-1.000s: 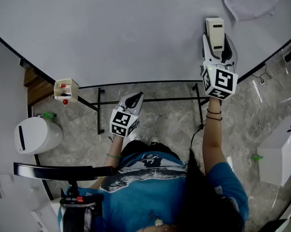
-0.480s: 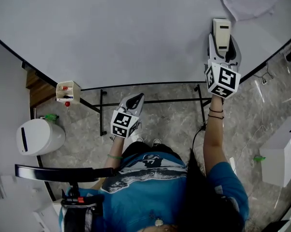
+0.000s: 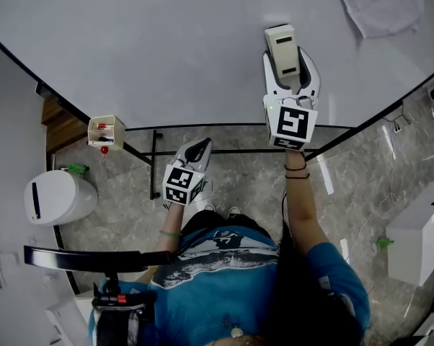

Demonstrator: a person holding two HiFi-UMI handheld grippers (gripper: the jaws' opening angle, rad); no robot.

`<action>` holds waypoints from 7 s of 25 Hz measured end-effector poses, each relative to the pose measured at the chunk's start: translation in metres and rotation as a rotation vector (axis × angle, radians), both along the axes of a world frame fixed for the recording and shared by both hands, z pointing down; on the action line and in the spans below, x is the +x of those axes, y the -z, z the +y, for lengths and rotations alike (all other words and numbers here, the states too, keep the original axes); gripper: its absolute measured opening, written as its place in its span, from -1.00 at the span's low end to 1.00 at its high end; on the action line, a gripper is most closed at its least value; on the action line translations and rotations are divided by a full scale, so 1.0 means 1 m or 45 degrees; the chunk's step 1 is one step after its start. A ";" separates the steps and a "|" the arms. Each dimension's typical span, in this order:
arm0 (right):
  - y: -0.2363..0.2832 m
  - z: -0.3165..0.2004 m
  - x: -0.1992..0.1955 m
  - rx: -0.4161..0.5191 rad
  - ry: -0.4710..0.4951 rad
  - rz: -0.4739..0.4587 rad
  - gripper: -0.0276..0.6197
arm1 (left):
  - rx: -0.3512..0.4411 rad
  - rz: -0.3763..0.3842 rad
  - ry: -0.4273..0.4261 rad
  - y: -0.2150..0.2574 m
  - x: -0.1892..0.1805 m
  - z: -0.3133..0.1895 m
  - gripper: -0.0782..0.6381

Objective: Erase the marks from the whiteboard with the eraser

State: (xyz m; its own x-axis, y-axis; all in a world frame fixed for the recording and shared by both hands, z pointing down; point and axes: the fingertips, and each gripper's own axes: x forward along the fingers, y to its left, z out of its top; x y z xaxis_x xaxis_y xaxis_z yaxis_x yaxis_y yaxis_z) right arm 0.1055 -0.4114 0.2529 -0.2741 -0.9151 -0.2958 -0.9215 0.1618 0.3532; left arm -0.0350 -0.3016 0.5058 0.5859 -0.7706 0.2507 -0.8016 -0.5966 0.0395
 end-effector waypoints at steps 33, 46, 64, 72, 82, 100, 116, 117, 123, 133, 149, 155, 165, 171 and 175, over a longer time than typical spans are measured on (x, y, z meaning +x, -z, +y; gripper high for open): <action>0.016 0.014 0.093 -0.011 -0.139 -0.062 -0.10 | -0.002 0.000 -0.028 -0.004 0.007 0.000 -0.77; 0.010 0.003 0.152 -0.029 -0.253 -0.188 -0.10 | -0.016 -0.003 -0.063 -0.005 0.018 0.003 -0.77; -0.041 0.007 -0.088 -0.062 0.149 0.071 -0.10 | -0.032 0.002 0.030 -0.009 -0.009 0.000 -0.77; -0.087 0.015 -0.169 -0.172 0.285 0.278 -0.10 | -0.037 0.002 0.056 -0.007 -0.028 0.008 -0.77; -0.045 0.028 -0.112 -0.108 0.301 0.111 -0.10 | -0.052 -0.008 0.020 -0.015 -0.010 0.002 -0.77; 0.015 0.007 0.184 -0.121 -0.294 -0.188 -0.10 | -0.047 0.003 -0.078 -0.012 0.026 0.007 -0.77; 0.007 0.008 0.015 -0.123 -0.076 -0.003 -0.10 | -0.049 0.012 -0.010 -0.008 -0.004 0.010 -0.77; 0.003 0.009 -0.005 -0.134 -0.033 0.005 -0.10 | -0.050 0.012 -0.008 -0.008 -0.006 0.011 -0.77; -0.027 0.013 -0.121 -0.197 0.179 0.172 -0.10 | -0.064 0.002 0.033 -0.015 -0.023 0.014 -0.77; -0.058 0.025 -0.196 -0.338 0.397 0.141 -0.10 | -0.054 0.029 0.126 -0.014 -0.068 0.026 -0.77; -0.162 0.131 -0.151 -0.693 0.360 -0.105 -0.10 | -0.067 0.049 -0.014 -0.024 -0.066 0.049 -0.77; -0.202 0.164 -0.121 -0.823 0.288 -0.142 -0.10 | -0.050 0.077 -0.081 -0.020 -0.043 0.058 -0.77; -0.230 0.236 -0.087 -0.915 0.311 -0.146 -0.10 | -0.012 0.089 -0.029 -0.008 -0.019 0.112 -0.77; -0.247 0.315 -0.050 -0.962 0.359 -0.119 -0.10 | 0.002 0.101 0.037 -0.008 0.012 0.188 -0.77; -0.265 0.368 -0.033 -1.012 0.386 -0.116 -0.10 | 0.007 0.083 0.057 -0.018 0.033 0.245 -0.77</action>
